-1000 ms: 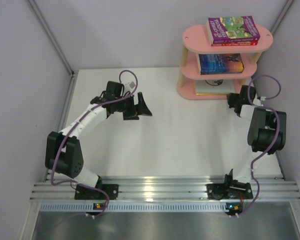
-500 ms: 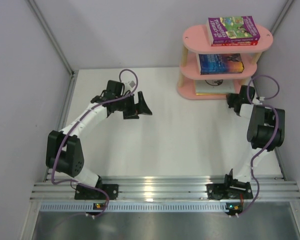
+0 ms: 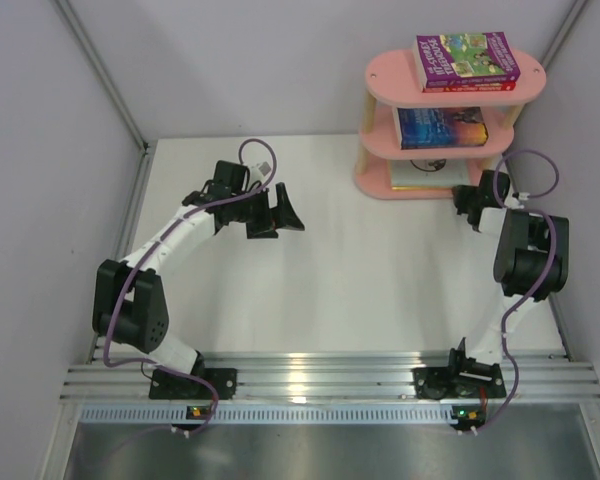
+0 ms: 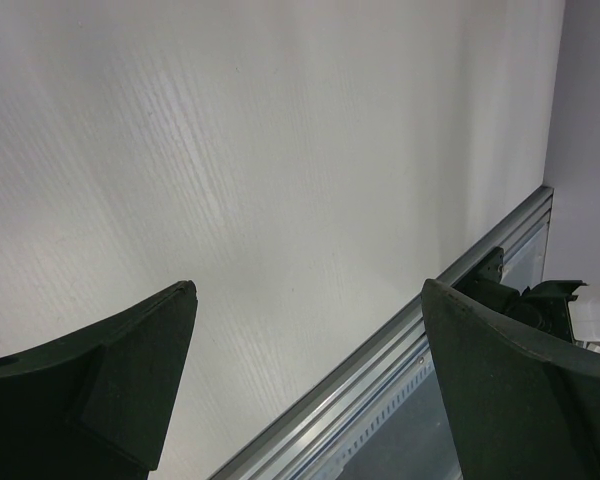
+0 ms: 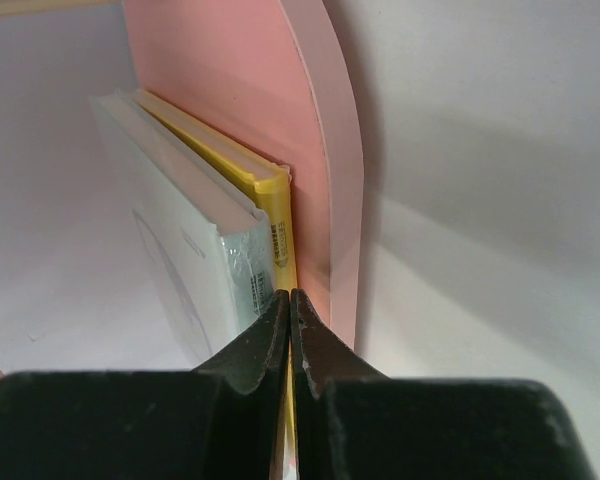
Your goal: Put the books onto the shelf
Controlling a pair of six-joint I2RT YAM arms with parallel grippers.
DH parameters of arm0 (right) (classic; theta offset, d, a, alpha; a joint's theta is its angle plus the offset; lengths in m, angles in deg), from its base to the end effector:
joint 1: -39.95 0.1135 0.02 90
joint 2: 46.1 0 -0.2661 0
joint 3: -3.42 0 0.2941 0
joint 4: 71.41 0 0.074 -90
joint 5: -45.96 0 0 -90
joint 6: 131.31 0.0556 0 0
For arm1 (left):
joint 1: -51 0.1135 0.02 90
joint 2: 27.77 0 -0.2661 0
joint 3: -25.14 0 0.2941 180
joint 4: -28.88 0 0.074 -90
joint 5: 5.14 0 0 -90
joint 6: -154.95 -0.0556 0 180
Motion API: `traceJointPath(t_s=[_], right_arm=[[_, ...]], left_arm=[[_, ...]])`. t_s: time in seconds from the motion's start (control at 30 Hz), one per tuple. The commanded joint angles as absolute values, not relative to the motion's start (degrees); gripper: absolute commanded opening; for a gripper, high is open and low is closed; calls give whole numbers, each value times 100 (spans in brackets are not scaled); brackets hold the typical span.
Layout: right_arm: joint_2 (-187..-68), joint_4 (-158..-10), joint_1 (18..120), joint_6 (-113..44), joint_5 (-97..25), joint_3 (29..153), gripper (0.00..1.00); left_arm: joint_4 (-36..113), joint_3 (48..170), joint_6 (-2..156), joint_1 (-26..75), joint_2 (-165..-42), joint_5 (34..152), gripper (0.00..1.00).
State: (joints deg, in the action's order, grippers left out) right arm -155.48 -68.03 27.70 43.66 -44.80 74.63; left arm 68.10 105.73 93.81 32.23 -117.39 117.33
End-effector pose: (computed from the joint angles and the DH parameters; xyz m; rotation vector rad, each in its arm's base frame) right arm 0.4356 -0.0953 0.1088 1.7055 1.4926 0.6905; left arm 0.3589 -0.1535 0.2432 0.0566 2.5124 -1.0500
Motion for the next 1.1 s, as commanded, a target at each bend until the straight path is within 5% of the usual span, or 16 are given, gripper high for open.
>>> traceJointPath(t_s=[0.0, 1.07], right_arm=[[-15570, -6561, 2650, 4202, -4536, 7829, 0], [-15588, -5813, 2562, 4623, -4193, 7392, 0]], left_arm=[[6667, 10732, 9413, 3210, -11707, 11729, 99], [6606, 10881, 9536, 3061, -11812, 11659, 99]])
